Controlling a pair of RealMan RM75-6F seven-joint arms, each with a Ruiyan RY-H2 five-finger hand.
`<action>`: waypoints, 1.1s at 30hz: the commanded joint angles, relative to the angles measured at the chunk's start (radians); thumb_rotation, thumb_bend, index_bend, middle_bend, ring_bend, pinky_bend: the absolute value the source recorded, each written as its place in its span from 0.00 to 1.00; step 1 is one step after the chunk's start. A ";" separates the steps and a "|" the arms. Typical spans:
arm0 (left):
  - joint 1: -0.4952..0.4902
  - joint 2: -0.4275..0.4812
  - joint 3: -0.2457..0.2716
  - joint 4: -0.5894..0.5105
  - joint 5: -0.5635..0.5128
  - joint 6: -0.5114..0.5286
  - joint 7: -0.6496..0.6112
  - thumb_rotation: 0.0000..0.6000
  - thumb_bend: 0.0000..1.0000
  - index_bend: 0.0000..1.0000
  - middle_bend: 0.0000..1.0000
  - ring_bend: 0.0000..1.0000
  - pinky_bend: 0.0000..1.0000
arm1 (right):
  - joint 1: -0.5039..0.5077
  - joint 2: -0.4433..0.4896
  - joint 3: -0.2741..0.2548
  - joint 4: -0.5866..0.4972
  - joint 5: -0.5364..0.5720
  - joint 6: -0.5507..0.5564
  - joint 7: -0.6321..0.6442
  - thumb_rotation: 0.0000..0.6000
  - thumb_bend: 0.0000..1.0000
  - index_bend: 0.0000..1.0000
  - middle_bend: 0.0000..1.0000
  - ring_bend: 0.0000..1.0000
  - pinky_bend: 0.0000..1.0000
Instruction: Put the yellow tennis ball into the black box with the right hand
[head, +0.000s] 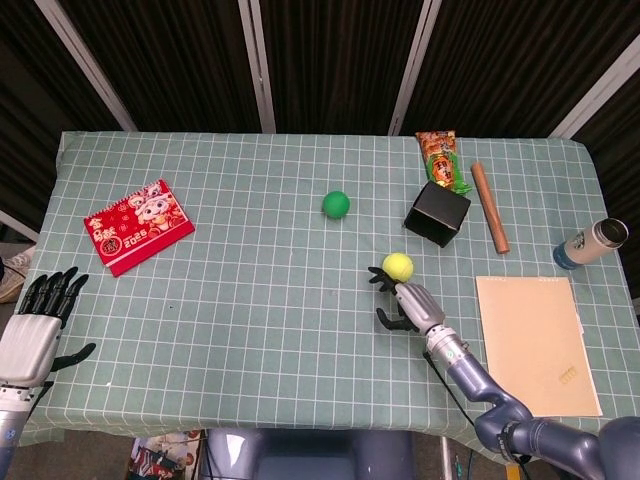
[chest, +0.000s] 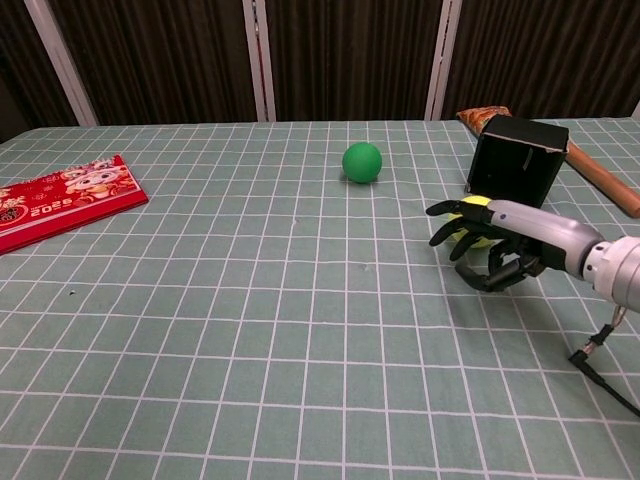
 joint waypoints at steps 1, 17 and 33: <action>0.001 0.000 0.001 -0.002 0.003 0.002 0.003 1.00 0.11 0.00 0.00 0.00 0.00 | 0.010 0.011 -0.002 0.007 0.000 -0.013 0.011 1.00 0.55 0.06 0.22 0.26 0.59; -0.005 -0.011 -0.002 -0.016 -0.010 -0.013 0.038 1.00 0.11 0.00 0.00 0.00 0.00 | 0.064 0.047 0.005 0.088 0.028 -0.090 0.046 1.00 0.55 0.10 0.22 0.26 0.56; -0.004 -0.011 -0.001 -0.021 -0.013 -0.013 0.041 1.00 0.11 0.00 0.00 0.00 0.00 | 0.080 0.062 0.009 0.089 0.015 -0.065 0.111 1.00 0.55 0.04 0.22 0.24 0.50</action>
